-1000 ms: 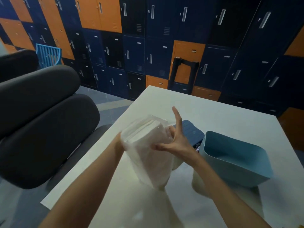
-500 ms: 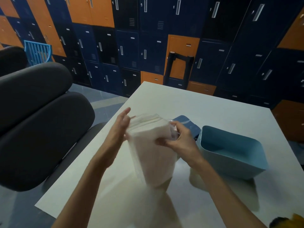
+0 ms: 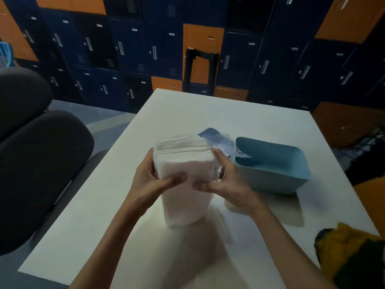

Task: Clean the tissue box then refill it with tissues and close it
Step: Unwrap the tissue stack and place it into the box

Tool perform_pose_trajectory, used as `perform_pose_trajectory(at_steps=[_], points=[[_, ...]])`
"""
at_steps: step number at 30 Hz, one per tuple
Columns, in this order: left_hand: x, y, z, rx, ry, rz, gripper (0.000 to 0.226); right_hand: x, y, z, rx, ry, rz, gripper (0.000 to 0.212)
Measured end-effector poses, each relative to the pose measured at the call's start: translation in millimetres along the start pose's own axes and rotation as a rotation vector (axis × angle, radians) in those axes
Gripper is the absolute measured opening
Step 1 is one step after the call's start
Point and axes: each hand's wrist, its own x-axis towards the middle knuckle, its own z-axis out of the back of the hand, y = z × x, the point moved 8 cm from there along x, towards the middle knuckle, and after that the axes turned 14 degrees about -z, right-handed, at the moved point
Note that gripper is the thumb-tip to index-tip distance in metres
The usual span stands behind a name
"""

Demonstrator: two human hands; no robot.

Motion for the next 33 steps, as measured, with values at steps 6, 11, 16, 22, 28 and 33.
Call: perform_pose_trajectory(at_steps=[6, 11, 16, 22, 28, 33], points=[[-17, 18, -1, 0.027, 0.034, 0.032, 0.079, -7, -28, -3, -0.067, -0.099, -0.059, 0.073], [-39, 43, -2, 0.061, 0.069, 0.087, 0.078, -11, -59, -6, -0.106, -0.176, -0.137, 0.069], [-44, 53, -2, 0.06, 0.082, 0.093, 0.071, -11, -62, -10, -0.131, -0.2, -0.132, 0.065], [-36, 53, -1, 0.01, 0.13, 0.11, 0.073, -9, -61, -11, -0.066, -0.202, -0.127, 0.067], [-27, 54, -6, -0.019, 0.262, 0.197, 0.067, -7, -67, -18, -0.05, -0.168, -0.167, 0.071], [14, 33, 11, 0.064, 0.457, 0.279, 0.054, -12, -56, -31, -0.072, 0.05, -0.264, 0.072]])
